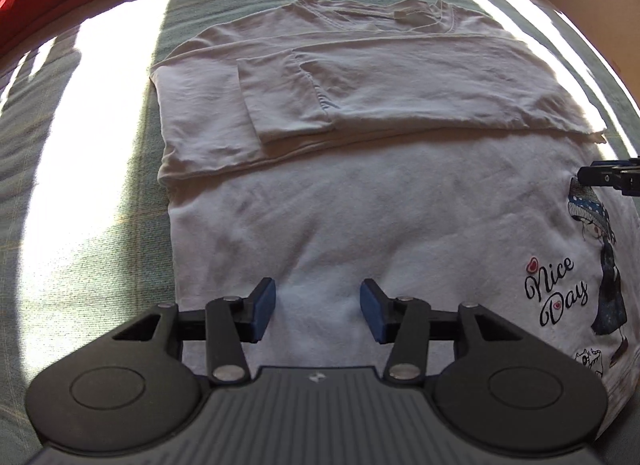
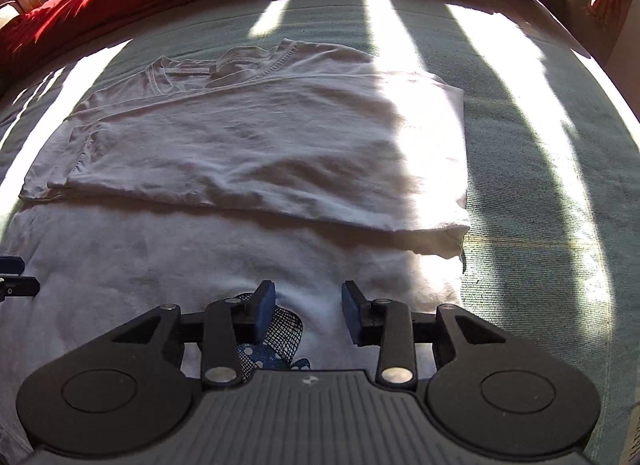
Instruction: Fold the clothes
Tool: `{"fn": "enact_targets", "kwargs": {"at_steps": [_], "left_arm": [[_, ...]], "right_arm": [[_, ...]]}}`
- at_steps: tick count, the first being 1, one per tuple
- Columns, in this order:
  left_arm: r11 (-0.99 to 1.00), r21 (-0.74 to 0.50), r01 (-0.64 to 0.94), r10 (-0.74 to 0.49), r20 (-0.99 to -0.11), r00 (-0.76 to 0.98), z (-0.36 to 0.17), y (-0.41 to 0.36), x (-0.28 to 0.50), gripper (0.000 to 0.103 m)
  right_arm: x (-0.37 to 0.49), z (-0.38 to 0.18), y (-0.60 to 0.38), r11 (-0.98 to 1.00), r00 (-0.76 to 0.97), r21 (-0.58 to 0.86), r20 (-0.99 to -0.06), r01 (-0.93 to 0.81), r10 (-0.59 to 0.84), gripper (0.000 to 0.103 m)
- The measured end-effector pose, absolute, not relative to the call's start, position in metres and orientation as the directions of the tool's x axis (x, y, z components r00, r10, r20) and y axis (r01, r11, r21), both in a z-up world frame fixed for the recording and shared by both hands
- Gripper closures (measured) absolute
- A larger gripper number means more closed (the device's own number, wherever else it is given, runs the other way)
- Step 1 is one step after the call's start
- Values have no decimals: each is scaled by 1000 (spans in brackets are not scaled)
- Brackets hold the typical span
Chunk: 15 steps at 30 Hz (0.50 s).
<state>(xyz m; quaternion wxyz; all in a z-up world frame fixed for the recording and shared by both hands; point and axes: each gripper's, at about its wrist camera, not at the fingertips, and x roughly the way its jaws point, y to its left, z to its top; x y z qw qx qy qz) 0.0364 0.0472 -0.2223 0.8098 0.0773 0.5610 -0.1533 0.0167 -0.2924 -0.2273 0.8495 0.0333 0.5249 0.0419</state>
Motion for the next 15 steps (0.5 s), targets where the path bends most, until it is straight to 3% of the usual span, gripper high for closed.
{"fn": "enact_targets", "kwargs": {"at_steps": [8,13,15], "left_arm": [[957,-55,286,-200,-838,508,-214,60,89,55],[991,-43,123,-99,-862,497,-230,93,102,56],[992,-81,99,-121,-852,509,-221,102,99,57]], "right_arm": [[11,-219,-277,991,510,126,-851,-32,125,60],[13,-218,-265,987,526,152,-837,-46,153,60],[10,-214,-264,987,528,152,-835,-53,156,60]]}}
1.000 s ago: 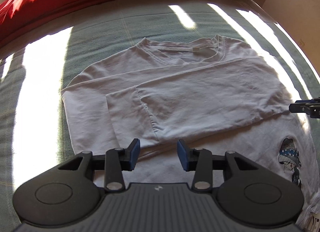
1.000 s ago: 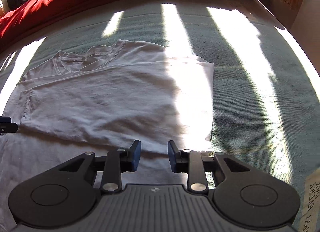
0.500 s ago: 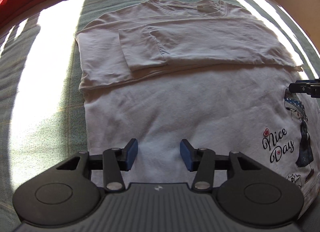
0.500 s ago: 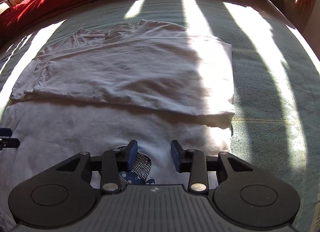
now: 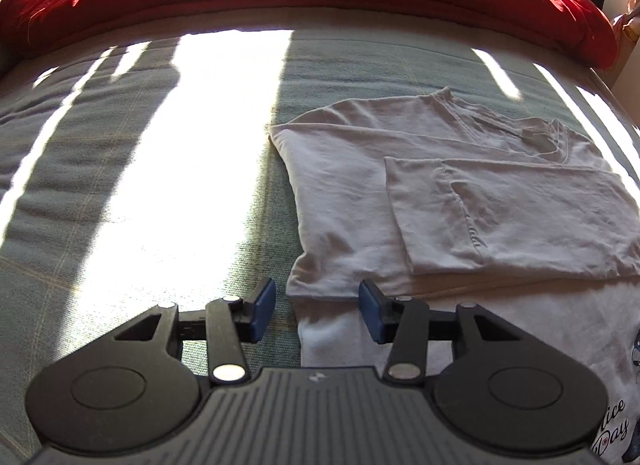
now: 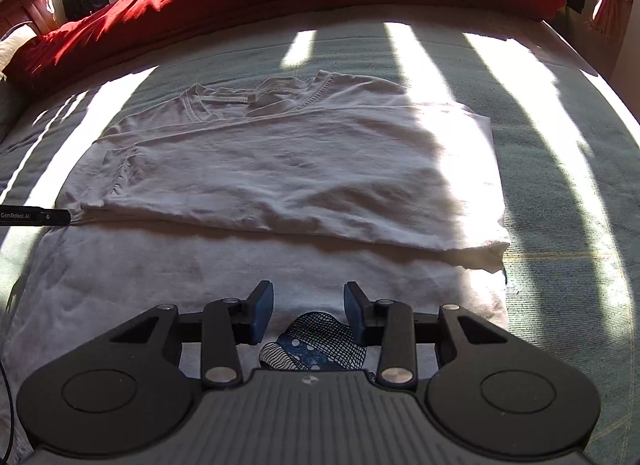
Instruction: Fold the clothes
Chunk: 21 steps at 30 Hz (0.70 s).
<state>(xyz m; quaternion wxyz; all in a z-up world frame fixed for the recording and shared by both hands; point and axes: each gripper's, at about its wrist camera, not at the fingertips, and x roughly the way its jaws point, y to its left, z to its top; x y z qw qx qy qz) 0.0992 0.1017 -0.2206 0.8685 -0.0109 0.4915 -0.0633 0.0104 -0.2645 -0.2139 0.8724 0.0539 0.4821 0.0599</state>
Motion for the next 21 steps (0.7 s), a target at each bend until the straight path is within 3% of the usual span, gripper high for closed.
{"fn": "enact_targets", "kwargs": {"at_steps": [7,12,17,21], "left_arm": [[966,-184,183,-256,-794,552,-210,85,122,53],[992,-87,95,-123,-858,499,-236,87,136,56],[982,-168,86,-187,-811,555,-214,102,139,54],[978,-163,132,-209,-821,532,-230,91,150,51]], "right_arm": [[8,-202,-263,987,546,145,-822,-73,161,60],[10,-202,-263,986,547,152,-821,-64,162,59],[4,-199,-265,988,551,139,-820,-71,155,58],[7,-202,-262,985,557,154,-812,-79,172,58]]}}
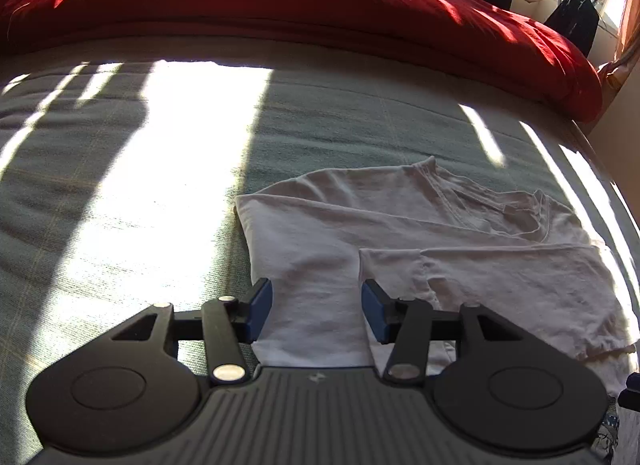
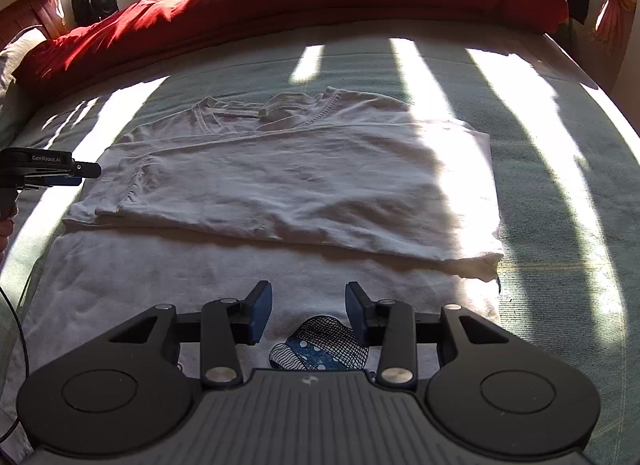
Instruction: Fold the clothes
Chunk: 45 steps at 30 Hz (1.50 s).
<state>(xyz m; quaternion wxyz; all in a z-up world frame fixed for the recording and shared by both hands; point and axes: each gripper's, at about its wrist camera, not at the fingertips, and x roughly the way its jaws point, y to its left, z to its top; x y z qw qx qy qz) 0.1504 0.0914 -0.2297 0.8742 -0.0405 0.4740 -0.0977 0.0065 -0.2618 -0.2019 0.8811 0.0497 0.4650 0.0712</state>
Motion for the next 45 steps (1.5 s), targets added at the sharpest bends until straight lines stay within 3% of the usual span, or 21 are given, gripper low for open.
{"fn": "enact_targets", "kwargs": {"at_steps": [5,8,19,25,28,31,41,45], "left_arm": [[993,-66,98,-109,-835,540,-236,91,156,52],[991,-87,104,-131,-812,569,-220,98,150,52],[971,-96,219,-212,-774,597,-144,84,84,50],[948,-66,313,-257,-741,621,-89,63,8,45],[939,-44,340,-267,-716,645,-72,54,-23,33],[941,-42,335,-262,-718,645,-83,43,-44,32],[952,-23,304,-178,-853,490,-228,10,-119,33],[950,9,312,-169,-826,538,-232,7,-150,30]], "right_arm": [[10,-204,-258,983,571,161,-800,-93,185,57],[7,-203,-260,984,579,143,-796,-102,176,53],[-20,-172,-260,982,639,97,-748,-162,180,51],[-76,-132,-259,985,684,89,-711,-144,164,37],[-95,-117,-257,985,692,92,-703,-144,167,35],[-98,-123,-256,982,672,106,-717,-154,182,25],[-129,-239,-253,987,518,160,-841,-33,154,24],[-154,-240,-256,981,539,193,-823,-34,180,21]]}}
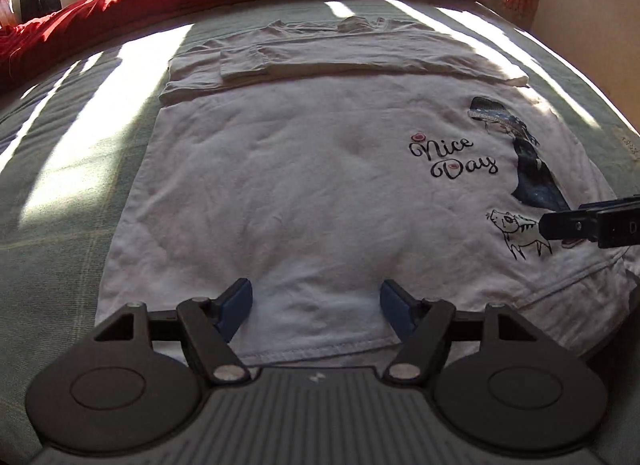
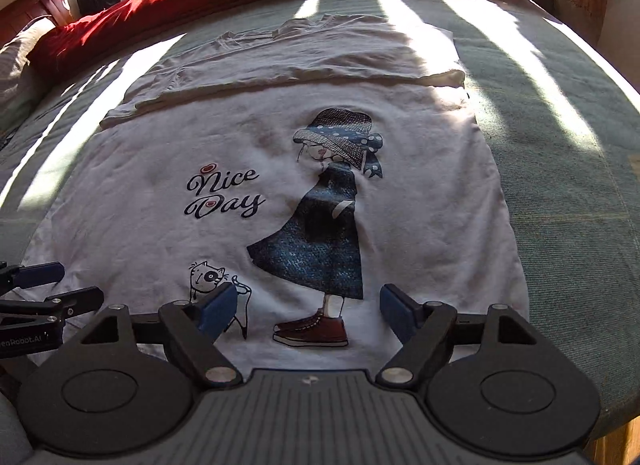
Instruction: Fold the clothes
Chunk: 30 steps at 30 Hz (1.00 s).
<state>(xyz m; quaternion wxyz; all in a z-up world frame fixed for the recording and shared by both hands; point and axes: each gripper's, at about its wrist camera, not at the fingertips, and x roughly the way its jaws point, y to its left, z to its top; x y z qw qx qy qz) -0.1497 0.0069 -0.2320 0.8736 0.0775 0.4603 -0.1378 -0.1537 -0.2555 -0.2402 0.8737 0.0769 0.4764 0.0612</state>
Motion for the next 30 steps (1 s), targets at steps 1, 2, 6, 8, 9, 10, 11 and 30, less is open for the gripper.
{"fn": "enact_targets", "kwargs": {"at_steps": [1,2,6,8,9,10,11,30], "left_arm": [[950,6,311,-170,-826,538,-231,6,-155,30],[951,6,309,-170,-826,538,-230,6,-159,30],[952,1,306,-174,-822,543,-230,8,-174,29],[949,10,314,-172,-820,546,-230,7,-181,29],[947,13,321,-174,-819,547,-230,7,-183,29],[945,16,327,-176,-818,548,-230,7,-186,29],[942,19,334,-180,-813,553,-229,7,-189,29],[704,243,667,-306,-744,594,-221,-41,-230,29]], "right_arm": [[-157,-241,-256,980,538,198,-823,-27,181,20],[-161,-241,-257,979,538,204,-823,-21,183,20],[-176,-243,-258,976,547,216,-818,-1,181,17],[-183,-244,-256,976,555,218,-813,9,176,14],[-187,-244,-256,976,560,219,-810,14,174,14],[-190,-245,-255,975,567,221,-806,23,169,13],[-194,-245,-254,975,577,220,-800,31,162,13],[-227,-252,-254,953,695,299,-696,49,183,12]]}}
